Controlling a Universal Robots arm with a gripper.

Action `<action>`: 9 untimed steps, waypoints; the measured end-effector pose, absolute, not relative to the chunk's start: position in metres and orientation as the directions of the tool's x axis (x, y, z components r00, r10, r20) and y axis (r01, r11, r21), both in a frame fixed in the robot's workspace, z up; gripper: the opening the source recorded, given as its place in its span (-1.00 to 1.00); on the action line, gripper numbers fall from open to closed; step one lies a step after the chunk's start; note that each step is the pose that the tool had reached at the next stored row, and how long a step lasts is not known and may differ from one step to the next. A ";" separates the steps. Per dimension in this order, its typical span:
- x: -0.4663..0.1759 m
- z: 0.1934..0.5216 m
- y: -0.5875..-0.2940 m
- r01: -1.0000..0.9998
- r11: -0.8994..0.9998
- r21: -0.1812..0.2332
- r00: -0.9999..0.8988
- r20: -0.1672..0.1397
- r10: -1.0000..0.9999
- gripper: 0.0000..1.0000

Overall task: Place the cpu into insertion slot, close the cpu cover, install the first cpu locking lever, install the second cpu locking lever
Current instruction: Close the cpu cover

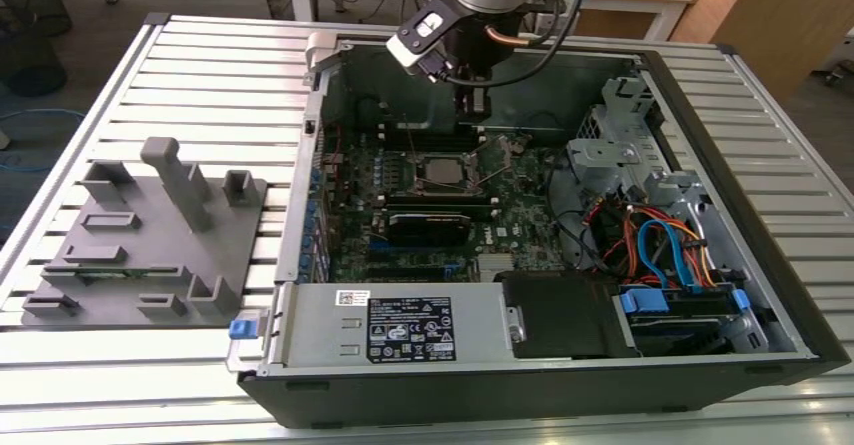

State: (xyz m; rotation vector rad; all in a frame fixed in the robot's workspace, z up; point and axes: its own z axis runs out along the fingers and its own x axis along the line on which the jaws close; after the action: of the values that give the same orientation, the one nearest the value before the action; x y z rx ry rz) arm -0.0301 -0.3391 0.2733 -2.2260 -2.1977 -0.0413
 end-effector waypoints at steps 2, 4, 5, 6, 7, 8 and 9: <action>-0.030 0.274 -0.339 1.000 -0.013 0.009 0.013 0.028 1.000 -0.80; -0.029 0.274 -0.339 1.000 -0.013 0.009 0.013 0.028 1.000 -0.80; -0.028 0.275 -0.339 1.000 -0.013 0.009 0.013 0.028 1.000 -0.80; -0.025 0.275 -0.339 1.000 -0.013 0.009 0.013 0.027 1.000 -0.80; -0.022 0.274 -0.339 1.000 -0.013 0.009 0.013 0.028 1.000 -0.80; -0.018 0.274 -0.339 1.000 -0.013 0.009 0.013 0.028 1.000 -0.80; -0.014 0.274 -0.339 1.000 -0.013 0.009 0.013 0.028 1.000 -0.80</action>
State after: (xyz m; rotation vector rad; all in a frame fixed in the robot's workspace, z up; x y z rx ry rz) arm -0.0138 -0.3391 0.2742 -2.2263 -2.1977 -0.0411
